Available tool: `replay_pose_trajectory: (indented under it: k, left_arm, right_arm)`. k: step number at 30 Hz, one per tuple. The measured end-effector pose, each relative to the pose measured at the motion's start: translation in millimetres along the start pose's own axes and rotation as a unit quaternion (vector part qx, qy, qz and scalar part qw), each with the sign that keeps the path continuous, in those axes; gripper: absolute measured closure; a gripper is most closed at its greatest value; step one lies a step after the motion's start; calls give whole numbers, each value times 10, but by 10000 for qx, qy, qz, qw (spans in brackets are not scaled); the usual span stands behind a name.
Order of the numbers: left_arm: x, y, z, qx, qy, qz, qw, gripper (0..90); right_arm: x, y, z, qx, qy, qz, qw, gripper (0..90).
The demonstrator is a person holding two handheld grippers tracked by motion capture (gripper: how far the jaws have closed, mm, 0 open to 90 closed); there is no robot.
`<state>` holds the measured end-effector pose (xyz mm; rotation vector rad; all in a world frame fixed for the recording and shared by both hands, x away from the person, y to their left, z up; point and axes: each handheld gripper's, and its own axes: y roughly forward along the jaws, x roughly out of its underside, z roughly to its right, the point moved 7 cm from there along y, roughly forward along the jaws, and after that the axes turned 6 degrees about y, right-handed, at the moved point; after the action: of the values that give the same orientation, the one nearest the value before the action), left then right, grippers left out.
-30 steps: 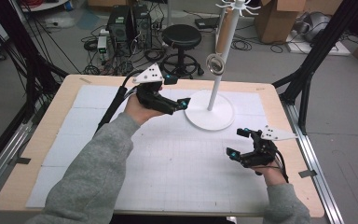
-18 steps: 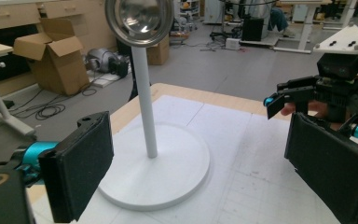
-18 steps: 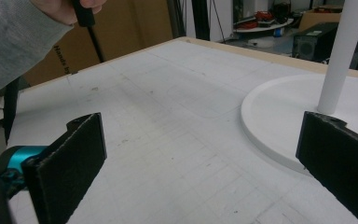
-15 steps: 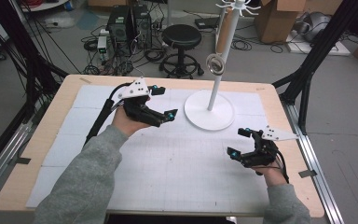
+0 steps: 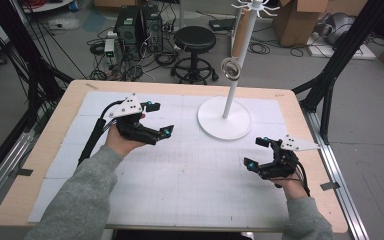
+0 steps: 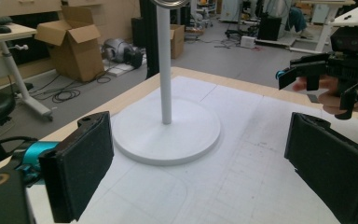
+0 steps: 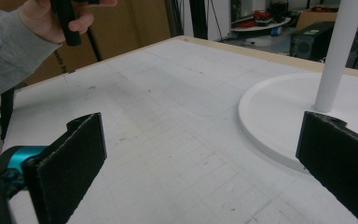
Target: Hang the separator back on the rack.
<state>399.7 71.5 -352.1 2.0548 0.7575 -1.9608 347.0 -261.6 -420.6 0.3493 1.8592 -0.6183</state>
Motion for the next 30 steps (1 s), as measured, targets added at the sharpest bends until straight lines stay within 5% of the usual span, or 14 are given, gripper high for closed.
replay_pose_trajectory:
  k: [15, 30]
  left_arm:
    - [320, -307, -98, -308, -288, -53, 9991, 84]
    - [527, -503, -78, -492, -310, -56, 9983, 84]
  right_arm:
    - [19, 8, 17, 46, -6, -32, 10000, 7]
    - [23, -11, 39, 87, 42, -6, 10000, 7]
